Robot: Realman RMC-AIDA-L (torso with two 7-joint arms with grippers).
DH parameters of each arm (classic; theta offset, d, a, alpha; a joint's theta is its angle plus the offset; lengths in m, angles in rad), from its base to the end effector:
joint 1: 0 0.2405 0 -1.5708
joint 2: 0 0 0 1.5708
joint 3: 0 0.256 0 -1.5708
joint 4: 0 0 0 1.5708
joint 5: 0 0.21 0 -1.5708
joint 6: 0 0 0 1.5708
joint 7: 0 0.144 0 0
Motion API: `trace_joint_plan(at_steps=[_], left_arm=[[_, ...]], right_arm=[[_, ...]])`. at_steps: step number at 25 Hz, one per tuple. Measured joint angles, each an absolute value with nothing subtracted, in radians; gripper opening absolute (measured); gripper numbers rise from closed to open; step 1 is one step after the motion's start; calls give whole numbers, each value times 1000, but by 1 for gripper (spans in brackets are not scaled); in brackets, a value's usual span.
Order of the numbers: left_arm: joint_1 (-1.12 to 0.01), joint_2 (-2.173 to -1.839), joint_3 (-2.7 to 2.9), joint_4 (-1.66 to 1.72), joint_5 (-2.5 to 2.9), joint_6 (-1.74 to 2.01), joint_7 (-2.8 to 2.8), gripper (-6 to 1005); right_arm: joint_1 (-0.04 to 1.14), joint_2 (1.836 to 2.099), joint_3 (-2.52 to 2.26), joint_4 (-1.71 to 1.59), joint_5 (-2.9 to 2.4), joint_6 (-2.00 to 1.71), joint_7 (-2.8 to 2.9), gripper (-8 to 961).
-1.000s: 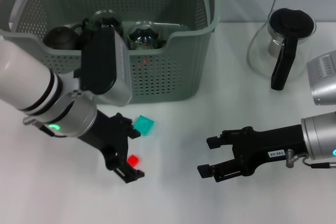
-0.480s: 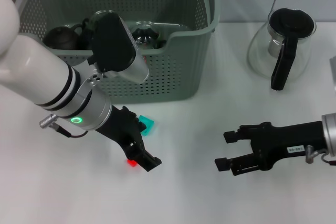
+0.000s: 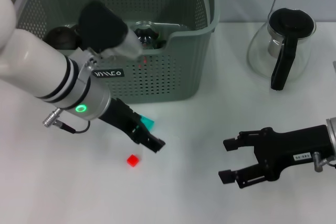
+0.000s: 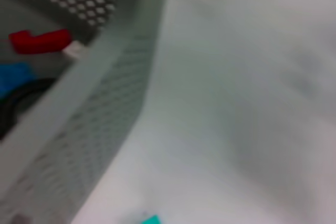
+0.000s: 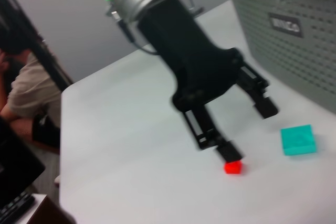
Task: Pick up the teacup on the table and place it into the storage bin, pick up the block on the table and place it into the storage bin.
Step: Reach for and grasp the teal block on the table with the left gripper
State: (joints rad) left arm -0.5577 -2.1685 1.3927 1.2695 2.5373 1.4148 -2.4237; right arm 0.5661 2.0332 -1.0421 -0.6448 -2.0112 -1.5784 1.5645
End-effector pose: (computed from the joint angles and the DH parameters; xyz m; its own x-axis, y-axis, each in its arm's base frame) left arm -0.1791 0.3457 -0.0436 0.7984 0.5871 -0.1335 0.5215 -0.7851 -0.3341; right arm 0.2489 0.3143 -0.0308 0.8649 -0.4409 -0.2400 -0.4321 -0.8972 0.0910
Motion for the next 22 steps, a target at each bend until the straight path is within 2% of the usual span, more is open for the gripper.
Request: trace_joint_plan(at_steps=[22], left_arm=[[-598, -2173, 1455, 1158, 2686, 1249, -2791, 936]], right_arm=[[589, 2032, -1036, -649, -2037, -1625, 1515, 941]])
